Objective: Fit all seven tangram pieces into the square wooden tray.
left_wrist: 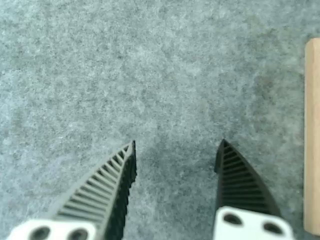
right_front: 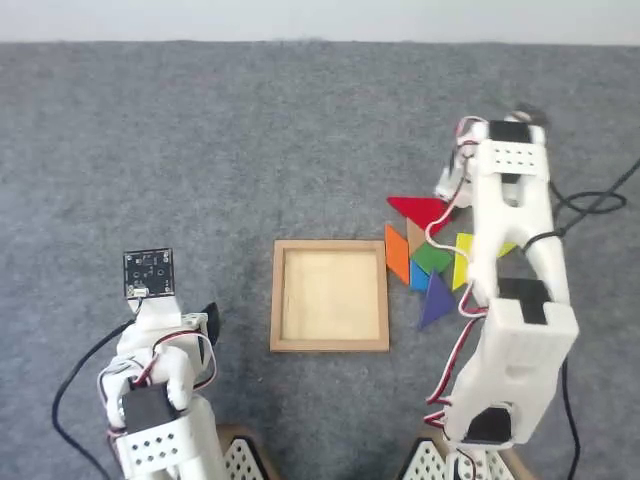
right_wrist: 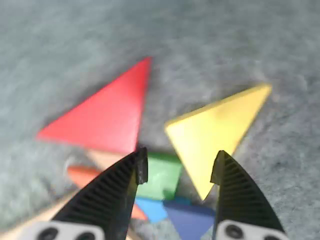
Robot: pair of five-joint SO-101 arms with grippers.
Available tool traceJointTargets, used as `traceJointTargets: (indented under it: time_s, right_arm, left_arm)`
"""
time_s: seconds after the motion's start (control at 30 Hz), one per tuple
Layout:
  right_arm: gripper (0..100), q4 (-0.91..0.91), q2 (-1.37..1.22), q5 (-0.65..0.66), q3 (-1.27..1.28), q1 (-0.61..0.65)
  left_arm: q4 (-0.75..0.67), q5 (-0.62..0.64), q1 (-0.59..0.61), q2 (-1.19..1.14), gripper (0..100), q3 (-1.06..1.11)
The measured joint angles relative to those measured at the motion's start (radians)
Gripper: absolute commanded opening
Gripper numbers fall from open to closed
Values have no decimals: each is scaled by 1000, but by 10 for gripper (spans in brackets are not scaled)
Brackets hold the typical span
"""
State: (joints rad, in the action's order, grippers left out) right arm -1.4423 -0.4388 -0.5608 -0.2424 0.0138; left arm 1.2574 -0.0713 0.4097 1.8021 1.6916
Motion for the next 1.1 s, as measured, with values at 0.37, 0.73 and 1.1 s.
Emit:
traceJointTargets:
  time_s: [0.37,0.73,1.1]
  right_arm:
    - [325,-35,35,55,17,80]
    - [297,75,-127,-64,34,-11]
    - [296,80,-129,-66,34,-6]
  left_arm:
    - [0,0,0,0,245,0]
    - [0,0,0,0,245,0]
    - [0,0,0,0,245,0]
